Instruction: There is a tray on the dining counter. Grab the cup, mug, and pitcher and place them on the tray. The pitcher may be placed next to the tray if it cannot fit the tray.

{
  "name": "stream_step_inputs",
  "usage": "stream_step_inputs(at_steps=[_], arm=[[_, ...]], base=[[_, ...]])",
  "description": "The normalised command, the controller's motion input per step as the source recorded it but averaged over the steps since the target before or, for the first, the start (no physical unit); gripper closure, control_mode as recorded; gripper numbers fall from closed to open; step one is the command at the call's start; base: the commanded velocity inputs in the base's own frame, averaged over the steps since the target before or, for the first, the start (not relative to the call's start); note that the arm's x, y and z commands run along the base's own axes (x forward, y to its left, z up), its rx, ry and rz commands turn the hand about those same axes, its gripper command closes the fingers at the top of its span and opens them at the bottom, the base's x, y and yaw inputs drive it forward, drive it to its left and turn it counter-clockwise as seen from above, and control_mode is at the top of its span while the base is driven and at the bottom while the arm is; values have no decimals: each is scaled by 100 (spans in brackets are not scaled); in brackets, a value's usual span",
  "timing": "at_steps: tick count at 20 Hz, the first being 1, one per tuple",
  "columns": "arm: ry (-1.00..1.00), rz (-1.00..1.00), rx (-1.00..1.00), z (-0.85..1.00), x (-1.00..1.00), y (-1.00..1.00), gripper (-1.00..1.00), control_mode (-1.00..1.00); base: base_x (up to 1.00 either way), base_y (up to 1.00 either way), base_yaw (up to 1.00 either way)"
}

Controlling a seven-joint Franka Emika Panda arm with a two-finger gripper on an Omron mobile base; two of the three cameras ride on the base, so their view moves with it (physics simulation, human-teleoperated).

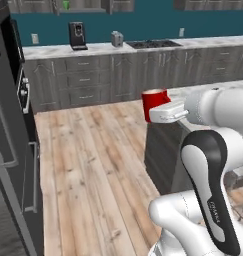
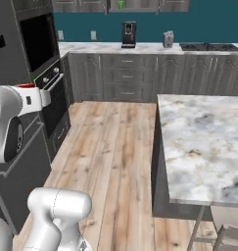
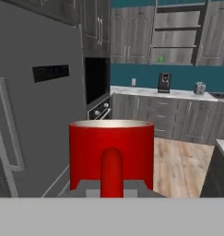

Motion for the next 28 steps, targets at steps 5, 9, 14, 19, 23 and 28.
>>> stream_step_inputs(at_steps=[5,9,14,19,23,28], arm=[[0,0,0,0,0,0,100,100],[0,0,0,0,0,0,100,100],[0,0,0,0,0,0,100,100],[0,0,0,0,0,0,100,100],[0,0,0,0,0,0,100,100],[0,0,0,0,0,0,100,100]], base=[[-100,-38,-5],[-100,-97,-16],[-46,-100,-22],[-1,-100,-22],[14,-100,-22],[32,-100,-13]])
